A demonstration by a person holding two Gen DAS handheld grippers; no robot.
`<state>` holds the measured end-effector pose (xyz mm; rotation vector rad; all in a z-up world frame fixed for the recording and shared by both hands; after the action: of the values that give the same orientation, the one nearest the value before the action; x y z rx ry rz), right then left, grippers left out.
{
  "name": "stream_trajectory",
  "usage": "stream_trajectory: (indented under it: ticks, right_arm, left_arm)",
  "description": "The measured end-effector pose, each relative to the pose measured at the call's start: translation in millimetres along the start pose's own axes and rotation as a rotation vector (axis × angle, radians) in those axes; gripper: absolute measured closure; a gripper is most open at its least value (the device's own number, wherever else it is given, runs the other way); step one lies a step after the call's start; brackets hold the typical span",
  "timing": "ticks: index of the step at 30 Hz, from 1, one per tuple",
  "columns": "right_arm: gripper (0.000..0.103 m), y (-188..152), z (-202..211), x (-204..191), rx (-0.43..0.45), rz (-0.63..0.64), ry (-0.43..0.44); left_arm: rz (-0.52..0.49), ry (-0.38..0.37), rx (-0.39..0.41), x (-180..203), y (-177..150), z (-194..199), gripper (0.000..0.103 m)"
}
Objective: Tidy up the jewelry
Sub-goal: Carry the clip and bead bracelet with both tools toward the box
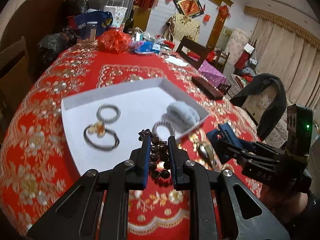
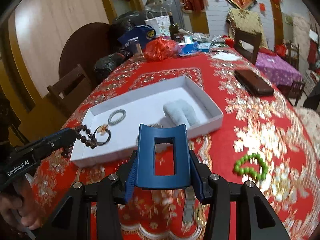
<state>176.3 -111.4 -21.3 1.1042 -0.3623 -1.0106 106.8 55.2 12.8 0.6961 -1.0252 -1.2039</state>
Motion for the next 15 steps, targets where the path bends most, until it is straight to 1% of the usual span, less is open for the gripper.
stream_trajectory:
  ticks: [3,6,9,15]
  right_arm:
    - [0.058,14.2,-13.6,-8.8,-0.029,0.035,0.024]
    - [0.058,34.4,-25.5,-14.1,-0.027,0.053,0.038]
    - [0.057,54.6,-44.3,-14.4,-0.023,0.038,0.048]
    - [0.057,80.3,-101.6,-13.3,-0.053,0.033,0.042]
  left_arm:
    - [-0.003,-0.004,0.011,-2.1,12.2,-10.5,0.087]
    - [0.000,0.006,0.015,-5.9,21.2,-22.2,0.087]
    - [-0.002,0.032,0.011,-13.4,32.0,-36.9,0.087]
    - [-0.047,0.071,-0.036,-27.0,49.7,-78.0,0.087]
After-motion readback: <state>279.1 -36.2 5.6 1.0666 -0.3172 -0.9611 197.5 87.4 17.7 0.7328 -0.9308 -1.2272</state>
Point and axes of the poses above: each gripper's, at about its wrist camera, not at the fingertips, and z roughly against the way its jaws point, x to its right, y to its top, the point moved 8 cm from there along -z, roughly the way its jaws point, and after that the axes turned 15 degrees about x, right-handed, at the moved point
